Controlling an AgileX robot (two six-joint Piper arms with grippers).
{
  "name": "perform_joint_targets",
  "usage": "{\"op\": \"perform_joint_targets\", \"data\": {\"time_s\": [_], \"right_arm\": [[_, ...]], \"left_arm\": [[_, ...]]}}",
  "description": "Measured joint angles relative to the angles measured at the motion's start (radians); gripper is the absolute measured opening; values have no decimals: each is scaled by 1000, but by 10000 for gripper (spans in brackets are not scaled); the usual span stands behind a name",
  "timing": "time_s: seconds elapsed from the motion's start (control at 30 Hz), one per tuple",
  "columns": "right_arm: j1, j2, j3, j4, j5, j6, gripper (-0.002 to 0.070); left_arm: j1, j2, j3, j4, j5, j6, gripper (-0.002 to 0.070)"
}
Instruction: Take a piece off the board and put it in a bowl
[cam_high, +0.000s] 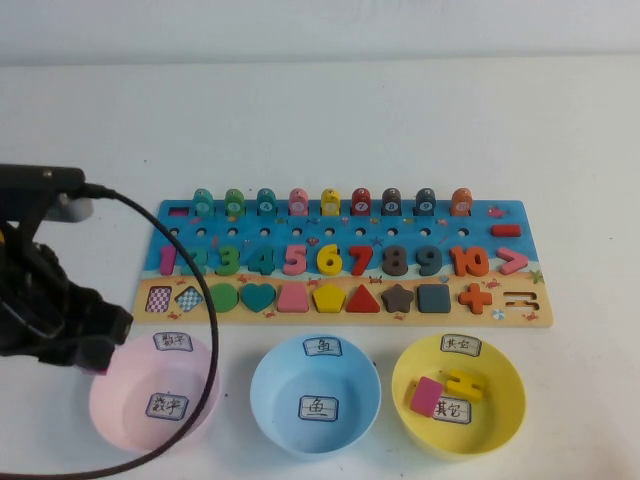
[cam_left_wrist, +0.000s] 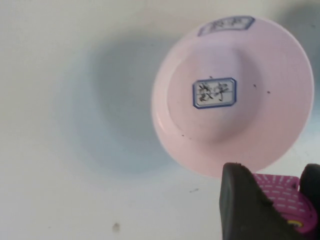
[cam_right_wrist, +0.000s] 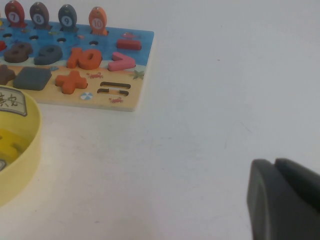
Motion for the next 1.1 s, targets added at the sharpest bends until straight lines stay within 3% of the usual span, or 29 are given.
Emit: {"op": "perform_joint_targets", "data": {"time_s": [0.17,0.43,0.6,0.83,1.1], "right_arm": [[0,0,0,0,0,0,-17],[0,0,0,0,0,0,-17],[0,0,0,0,0,0,-17],[0,0,0,0,0,0,-17],[0,0,0,0,0,0,-17]], "left_arm": [[-78,14,30,-48,-36,58,195],[-378,141,16,-65,-108,62,195],[-486,282,-85,-65,-110,60,195],[-518,455,-274,-60,-55,53,195],[-518,583,-324,-16,-25,14,195]]}}
